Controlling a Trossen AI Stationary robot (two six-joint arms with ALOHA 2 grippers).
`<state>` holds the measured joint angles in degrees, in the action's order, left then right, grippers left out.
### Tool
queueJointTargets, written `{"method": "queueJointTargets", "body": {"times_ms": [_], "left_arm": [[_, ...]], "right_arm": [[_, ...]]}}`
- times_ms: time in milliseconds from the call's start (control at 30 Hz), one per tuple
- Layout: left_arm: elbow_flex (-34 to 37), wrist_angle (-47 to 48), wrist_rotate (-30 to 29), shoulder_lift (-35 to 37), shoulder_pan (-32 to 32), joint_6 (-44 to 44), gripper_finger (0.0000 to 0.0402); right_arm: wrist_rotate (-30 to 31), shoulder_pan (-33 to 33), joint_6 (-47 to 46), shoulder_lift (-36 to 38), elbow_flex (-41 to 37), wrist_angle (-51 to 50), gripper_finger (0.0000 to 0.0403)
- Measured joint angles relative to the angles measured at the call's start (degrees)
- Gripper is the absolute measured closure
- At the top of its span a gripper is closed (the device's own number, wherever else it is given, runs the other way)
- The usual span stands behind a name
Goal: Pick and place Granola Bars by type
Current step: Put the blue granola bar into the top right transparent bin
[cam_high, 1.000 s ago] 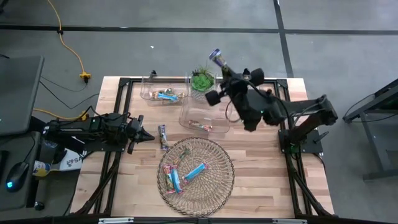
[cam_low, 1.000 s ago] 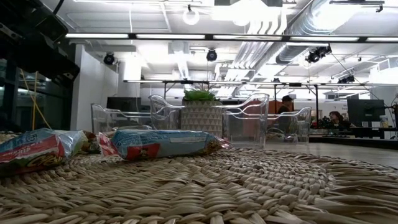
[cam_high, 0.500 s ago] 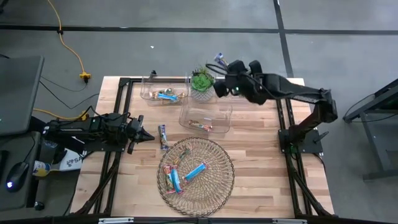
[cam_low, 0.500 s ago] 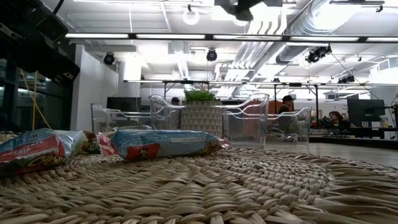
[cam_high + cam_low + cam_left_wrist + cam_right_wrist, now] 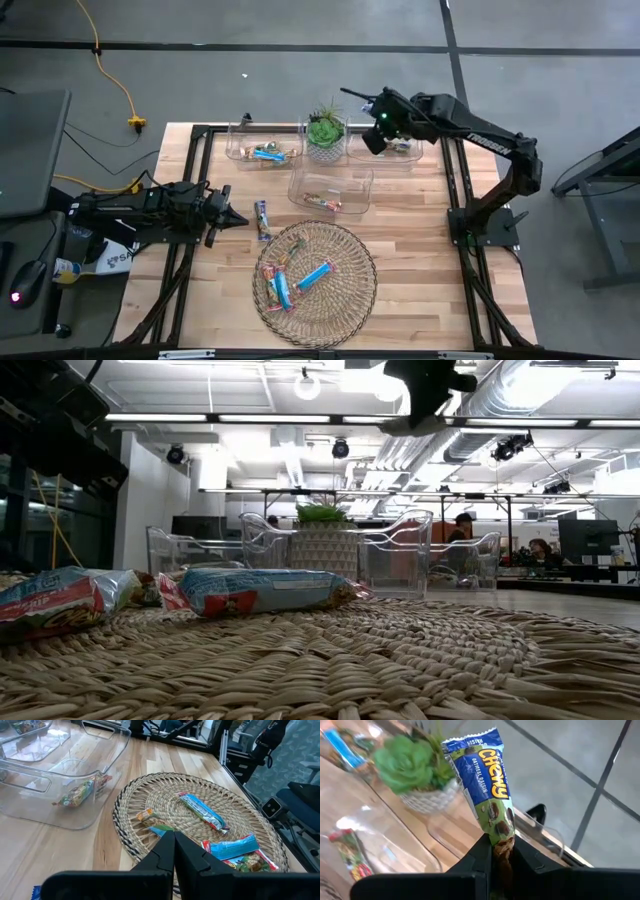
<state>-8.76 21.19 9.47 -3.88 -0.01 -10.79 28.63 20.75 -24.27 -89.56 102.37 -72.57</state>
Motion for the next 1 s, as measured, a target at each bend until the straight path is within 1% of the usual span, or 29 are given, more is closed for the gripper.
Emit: {"method": "queueJointTargets", "body": {"times_ms": [567,733,1000], "left_arm": [[0.00,0.00,-0.17,0.00,0.00,0.00,0.0401],[-0.01,0.00,-0.15,0.00,0.00,0.00,0.0401],[-0.01,0.00,-0.13,0.00,0.00,0.00,0.0401]], "right_arm": [[-5.98,12.51,9.51,-0.61,-0.09,-5.14,0.0370],[-9.92,15.20,12.10,-3.00,-0.11,-7.93,0.0370],[-12.92,17.11,17.01,-7.30,-0.13,-9.28,0.0370]]}}
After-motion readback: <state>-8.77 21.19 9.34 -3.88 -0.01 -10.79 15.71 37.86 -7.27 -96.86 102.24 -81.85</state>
